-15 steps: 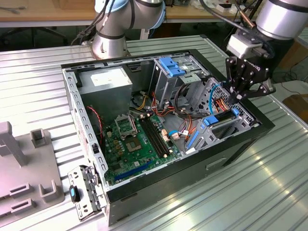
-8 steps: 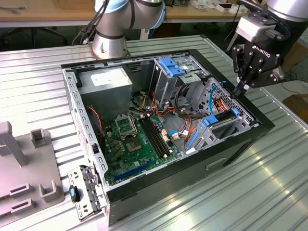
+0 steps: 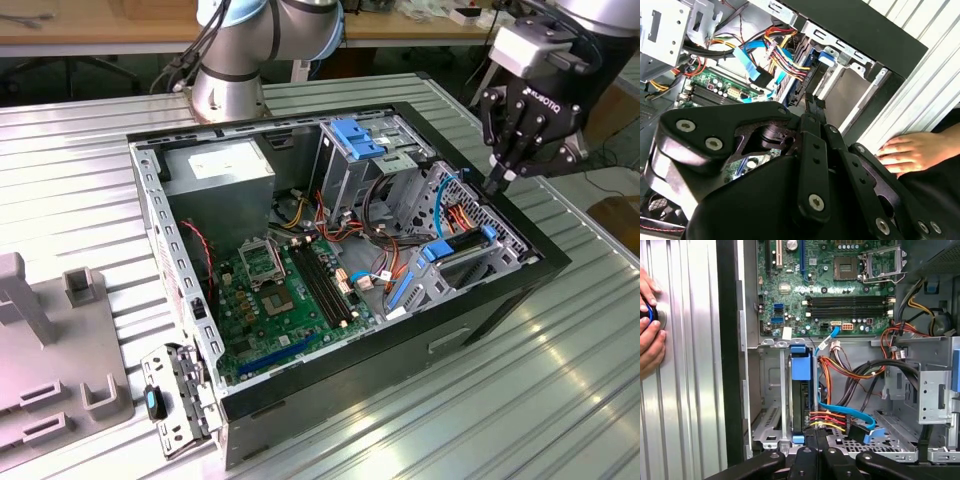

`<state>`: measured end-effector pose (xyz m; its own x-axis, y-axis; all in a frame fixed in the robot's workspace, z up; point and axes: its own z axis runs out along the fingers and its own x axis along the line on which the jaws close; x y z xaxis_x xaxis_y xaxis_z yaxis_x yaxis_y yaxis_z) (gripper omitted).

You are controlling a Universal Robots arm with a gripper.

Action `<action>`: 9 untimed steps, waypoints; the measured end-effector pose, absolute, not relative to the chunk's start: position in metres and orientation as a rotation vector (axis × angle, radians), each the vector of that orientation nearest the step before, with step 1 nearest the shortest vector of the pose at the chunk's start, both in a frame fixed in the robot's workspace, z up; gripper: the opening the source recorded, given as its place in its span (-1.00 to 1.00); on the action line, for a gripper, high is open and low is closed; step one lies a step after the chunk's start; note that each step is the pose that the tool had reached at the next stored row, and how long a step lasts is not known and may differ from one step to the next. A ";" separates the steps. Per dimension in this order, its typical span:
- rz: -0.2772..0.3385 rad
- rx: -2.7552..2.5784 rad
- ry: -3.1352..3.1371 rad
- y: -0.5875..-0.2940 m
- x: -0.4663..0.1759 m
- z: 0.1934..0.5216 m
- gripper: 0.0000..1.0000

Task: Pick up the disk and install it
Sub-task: 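Insert the second disk wire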

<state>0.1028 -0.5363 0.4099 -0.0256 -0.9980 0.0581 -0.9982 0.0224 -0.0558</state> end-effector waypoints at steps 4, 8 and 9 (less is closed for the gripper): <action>0.124 2.190 -2.243 -0.525 0.103 0.410 -0.79; 0.122 2.189 -2.242 -0.509 0.103 0.410 -0.79; 0.121 2.189 -2.242 -0.503 0.103 0.410 -0.79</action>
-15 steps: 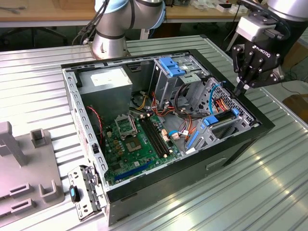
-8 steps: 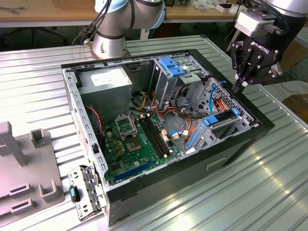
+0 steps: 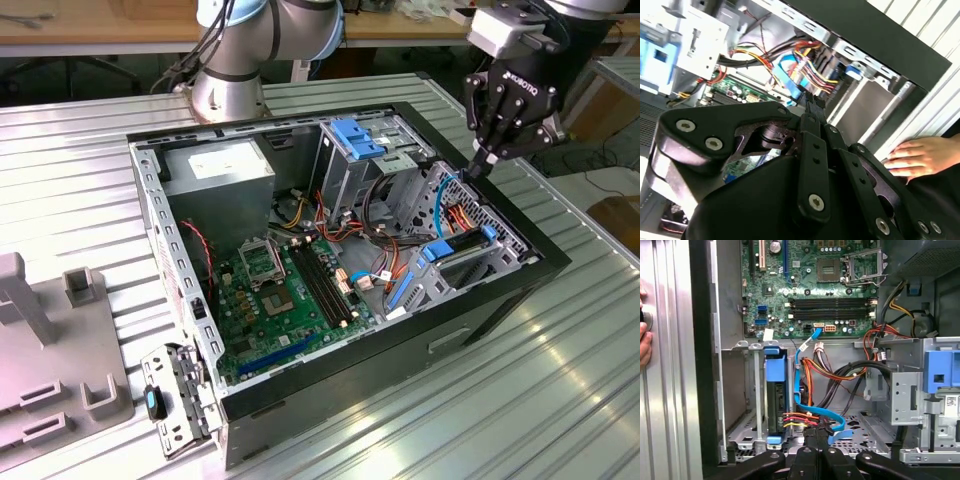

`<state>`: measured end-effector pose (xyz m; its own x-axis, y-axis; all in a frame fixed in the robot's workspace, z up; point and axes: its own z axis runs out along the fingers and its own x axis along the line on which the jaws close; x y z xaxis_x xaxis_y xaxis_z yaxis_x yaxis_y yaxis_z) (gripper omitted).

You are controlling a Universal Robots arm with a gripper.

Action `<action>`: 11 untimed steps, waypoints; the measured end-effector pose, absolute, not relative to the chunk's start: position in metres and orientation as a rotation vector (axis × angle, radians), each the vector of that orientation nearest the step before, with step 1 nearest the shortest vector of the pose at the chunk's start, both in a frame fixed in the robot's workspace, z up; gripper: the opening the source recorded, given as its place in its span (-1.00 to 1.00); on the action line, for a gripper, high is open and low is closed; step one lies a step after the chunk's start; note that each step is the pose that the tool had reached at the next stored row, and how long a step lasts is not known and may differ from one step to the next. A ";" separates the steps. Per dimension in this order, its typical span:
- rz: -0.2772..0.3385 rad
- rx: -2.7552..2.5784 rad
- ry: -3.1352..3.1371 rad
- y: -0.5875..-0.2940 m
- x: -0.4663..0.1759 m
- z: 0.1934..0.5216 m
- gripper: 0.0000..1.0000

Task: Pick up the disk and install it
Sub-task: 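Insert the second disk wire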

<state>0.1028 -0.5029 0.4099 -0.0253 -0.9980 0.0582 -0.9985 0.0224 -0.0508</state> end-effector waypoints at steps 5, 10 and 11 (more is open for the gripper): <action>0.119 2.188 -2.241 -0.481 0.103 0.410 -0.79; 0.118 2.188 -2.241 -0.477 0.103 0.410 -0.79; 0.118 2.188 -2.241 -0.477 0.103 0.410 -0.79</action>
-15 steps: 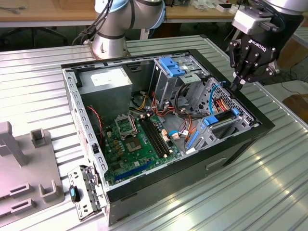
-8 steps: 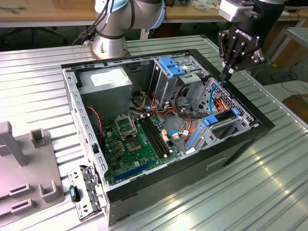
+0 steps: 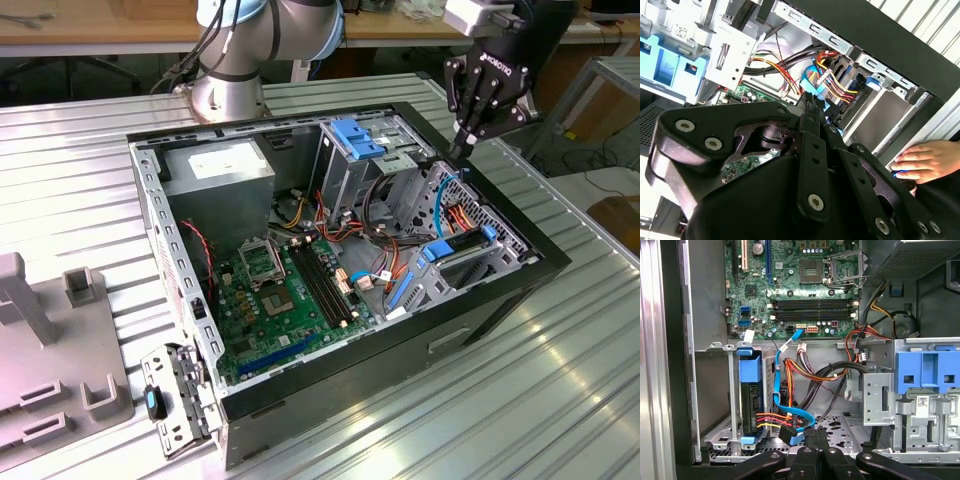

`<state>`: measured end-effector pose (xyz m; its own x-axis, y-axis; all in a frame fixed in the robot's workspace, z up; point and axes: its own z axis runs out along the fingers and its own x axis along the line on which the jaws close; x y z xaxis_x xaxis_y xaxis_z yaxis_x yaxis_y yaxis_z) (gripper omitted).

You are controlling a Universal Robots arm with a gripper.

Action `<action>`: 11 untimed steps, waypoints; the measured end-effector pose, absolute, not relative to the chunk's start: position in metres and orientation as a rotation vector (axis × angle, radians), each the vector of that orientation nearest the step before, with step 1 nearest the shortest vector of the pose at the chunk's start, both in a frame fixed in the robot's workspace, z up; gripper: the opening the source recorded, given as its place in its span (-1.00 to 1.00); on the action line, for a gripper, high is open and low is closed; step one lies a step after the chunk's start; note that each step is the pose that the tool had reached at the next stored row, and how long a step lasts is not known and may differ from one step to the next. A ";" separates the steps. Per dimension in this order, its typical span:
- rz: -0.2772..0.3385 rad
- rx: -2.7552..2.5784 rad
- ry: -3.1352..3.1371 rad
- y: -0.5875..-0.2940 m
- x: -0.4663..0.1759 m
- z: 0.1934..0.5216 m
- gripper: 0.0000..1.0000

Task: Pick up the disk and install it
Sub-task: 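Insert the second disk wire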

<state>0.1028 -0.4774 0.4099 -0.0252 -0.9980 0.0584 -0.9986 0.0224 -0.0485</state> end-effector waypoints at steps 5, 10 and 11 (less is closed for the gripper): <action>0.118 2.188 -2.241 -0.477 0.103 0.410 -0.65; 0.171 2.147 -2.228 -0.477 0.104 0.409 -0.40; 0.179 2.136 -2.230 -0.477 0.104 0.409 -0.40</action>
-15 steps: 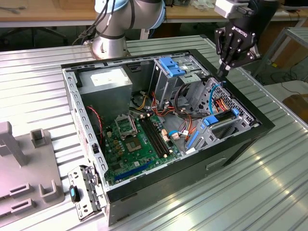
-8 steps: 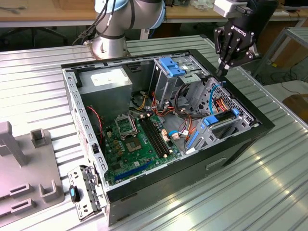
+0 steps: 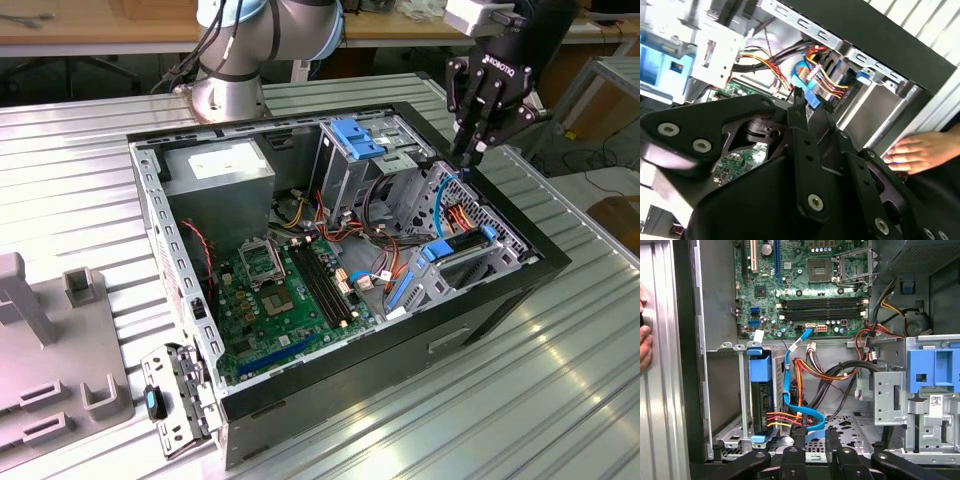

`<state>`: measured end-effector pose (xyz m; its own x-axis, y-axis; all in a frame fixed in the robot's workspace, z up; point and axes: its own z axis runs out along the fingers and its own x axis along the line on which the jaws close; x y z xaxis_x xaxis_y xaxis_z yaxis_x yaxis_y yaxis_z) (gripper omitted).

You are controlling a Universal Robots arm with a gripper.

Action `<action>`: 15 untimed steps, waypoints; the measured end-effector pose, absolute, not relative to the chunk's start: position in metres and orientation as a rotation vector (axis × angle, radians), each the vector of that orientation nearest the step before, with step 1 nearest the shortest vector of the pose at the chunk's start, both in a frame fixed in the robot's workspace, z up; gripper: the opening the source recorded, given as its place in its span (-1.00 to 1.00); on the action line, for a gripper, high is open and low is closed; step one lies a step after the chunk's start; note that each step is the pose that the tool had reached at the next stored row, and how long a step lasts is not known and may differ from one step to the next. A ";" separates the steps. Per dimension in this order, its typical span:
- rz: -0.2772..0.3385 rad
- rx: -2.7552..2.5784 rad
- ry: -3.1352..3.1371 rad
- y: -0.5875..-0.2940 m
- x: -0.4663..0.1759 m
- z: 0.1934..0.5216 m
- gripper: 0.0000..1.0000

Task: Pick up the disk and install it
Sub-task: 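Insert the second disk wire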

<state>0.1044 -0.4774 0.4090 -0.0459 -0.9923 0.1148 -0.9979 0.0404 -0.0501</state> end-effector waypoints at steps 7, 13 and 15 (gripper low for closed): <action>0.217 2.078 -2.243 -0.477 0.110 0.405 -0.40; 0.240 2.004 -2.280 -0.477 0.111 0.399 -0.40; 0.243 1.980 -2.295 -0.477 0.111 0.397 -0.40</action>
